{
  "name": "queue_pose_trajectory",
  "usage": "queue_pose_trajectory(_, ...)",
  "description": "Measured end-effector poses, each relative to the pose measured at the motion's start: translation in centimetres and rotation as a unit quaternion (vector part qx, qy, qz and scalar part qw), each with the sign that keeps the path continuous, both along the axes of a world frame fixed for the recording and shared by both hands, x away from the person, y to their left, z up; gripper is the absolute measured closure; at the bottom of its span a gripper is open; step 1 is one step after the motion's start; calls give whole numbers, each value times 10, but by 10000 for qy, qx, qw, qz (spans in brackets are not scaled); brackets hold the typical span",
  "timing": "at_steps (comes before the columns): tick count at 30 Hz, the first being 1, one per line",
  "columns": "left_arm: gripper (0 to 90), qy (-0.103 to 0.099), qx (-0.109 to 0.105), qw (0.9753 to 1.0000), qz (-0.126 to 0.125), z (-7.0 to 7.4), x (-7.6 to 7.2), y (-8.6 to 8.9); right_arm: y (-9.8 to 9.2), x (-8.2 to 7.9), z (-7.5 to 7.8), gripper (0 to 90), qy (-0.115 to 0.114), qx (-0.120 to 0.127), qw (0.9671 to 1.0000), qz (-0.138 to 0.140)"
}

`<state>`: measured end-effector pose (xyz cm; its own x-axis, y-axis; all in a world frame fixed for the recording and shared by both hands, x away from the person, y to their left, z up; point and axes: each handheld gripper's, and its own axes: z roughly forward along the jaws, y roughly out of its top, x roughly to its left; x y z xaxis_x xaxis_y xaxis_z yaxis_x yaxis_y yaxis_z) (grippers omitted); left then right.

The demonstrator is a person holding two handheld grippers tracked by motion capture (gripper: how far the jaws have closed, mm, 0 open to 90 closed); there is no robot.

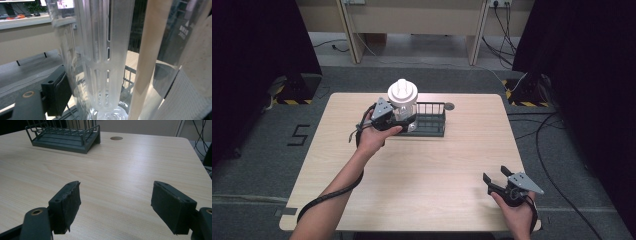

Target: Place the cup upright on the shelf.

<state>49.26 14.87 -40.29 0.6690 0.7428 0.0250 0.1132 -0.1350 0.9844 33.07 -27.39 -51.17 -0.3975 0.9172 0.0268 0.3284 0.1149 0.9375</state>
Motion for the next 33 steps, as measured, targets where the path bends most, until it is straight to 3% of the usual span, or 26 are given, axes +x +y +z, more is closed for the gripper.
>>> queue_pose_trajectory(33, 178, 8, 24, 9997, 249, 17, 35, -14, 0, 1, 0, 242, 16, 17, 10000, 14)
